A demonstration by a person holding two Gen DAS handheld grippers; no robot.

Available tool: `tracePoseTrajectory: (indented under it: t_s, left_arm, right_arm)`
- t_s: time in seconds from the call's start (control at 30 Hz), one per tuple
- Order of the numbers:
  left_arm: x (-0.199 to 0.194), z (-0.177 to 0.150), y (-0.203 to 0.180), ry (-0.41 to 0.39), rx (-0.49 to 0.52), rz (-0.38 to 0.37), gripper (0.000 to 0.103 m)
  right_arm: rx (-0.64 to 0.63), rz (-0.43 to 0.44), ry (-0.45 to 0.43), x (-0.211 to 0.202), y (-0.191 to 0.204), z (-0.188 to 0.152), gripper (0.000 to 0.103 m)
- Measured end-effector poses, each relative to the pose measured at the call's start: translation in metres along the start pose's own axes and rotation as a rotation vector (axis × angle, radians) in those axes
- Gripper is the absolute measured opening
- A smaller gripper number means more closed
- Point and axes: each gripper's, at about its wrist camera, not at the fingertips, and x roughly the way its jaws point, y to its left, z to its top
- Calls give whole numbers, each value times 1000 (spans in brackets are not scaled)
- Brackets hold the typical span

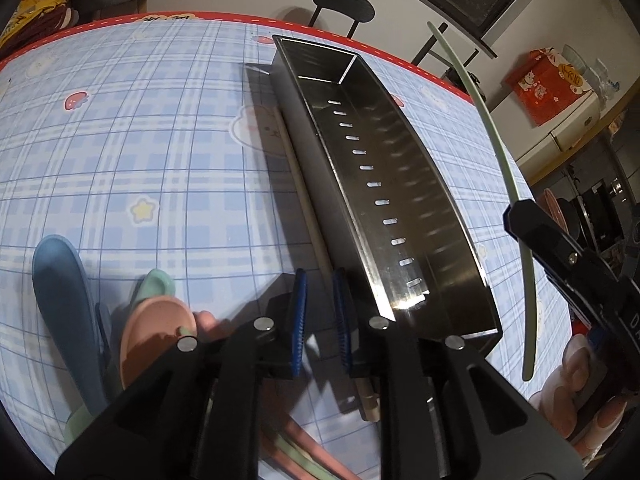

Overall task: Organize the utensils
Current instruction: 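Lower the beige chopstick into the tray with the left tool while the right lowers the green one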

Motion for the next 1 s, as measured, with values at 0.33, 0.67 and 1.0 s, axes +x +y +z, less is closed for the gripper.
tracePoseTrajectory:
  t_s: [0.33,0.67,1.0]
  left_arm:
    - [9,4,-17,3,54,8,23]
    - [15,4,-43,-16,163,227,19]
    - [6,6,-18,-30,43,181,11]
  right_arm:
    - [15,-2,-9,-6,-4,0,7]
    - [21,-4,-10,-7,-4,0,7]
    - [20,-11,-3,-5,-5,1,7]
